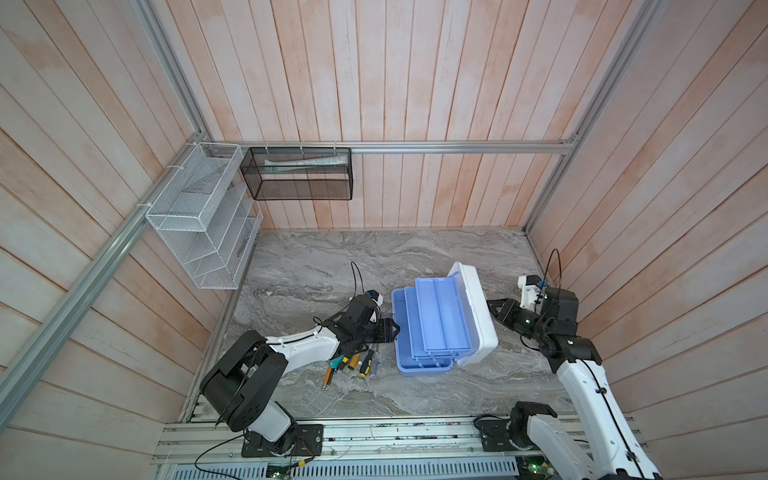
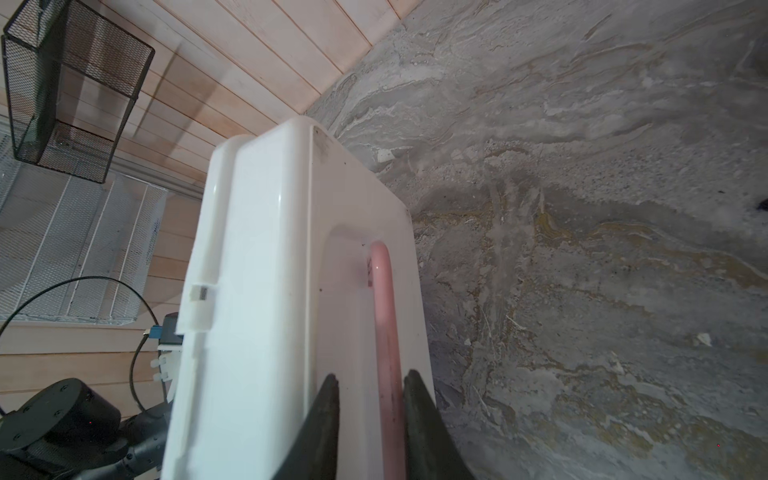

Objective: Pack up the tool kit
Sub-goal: 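Swing the white lid open away from the base with the right gripper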

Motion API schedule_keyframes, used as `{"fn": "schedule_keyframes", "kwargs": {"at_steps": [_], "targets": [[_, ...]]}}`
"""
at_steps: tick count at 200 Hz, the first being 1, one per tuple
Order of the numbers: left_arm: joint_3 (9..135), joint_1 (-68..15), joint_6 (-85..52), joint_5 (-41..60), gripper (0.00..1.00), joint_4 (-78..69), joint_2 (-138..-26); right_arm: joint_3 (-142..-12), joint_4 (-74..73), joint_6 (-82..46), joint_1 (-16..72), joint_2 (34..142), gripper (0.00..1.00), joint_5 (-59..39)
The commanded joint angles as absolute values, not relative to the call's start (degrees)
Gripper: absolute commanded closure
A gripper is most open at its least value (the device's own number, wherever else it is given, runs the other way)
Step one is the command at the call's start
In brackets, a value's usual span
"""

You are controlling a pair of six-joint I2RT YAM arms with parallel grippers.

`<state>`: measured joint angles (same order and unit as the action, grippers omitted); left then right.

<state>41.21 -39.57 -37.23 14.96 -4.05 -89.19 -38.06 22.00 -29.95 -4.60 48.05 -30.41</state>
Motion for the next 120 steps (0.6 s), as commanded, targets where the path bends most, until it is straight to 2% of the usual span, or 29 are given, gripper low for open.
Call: {"fn": "schedule_keyframes", "kwargs": {"at_steps": [1, 36, 54, 92, 120], "targets": [[40.92, -40.15, -35.36, 16.57, 0.36, -5.62, -90.6, -40.51, 23.88, -28.83, -5.1, 46.99, 0.7, -28.65], [40.75, -40.8, -35.24, 17.65, 0.36, -7.82, -91.14, -40.83, 24.5, -28.92, -5.52, 46.73, 0.69, -27.93], [40.78, -41.02, -35.38, 18.36, 0.4, -8.65, -91.37, -41.2, 24.96, -28.92, -5.71, 46.66, 0.7, -27.2], [40.63, -41.73, -35.85, 18.98, 0.4, -9.98, -91.03, -43.12, 27.4, -27.28, -5.91, 47.25, 0.77, -23.7], [40.56, -42.35, -36.87, 20.01, 0.42, -11.86, -91.6, -45.5, 29.88, -25.4, -5.89, 48.46, 0.79, -20.28]]}}
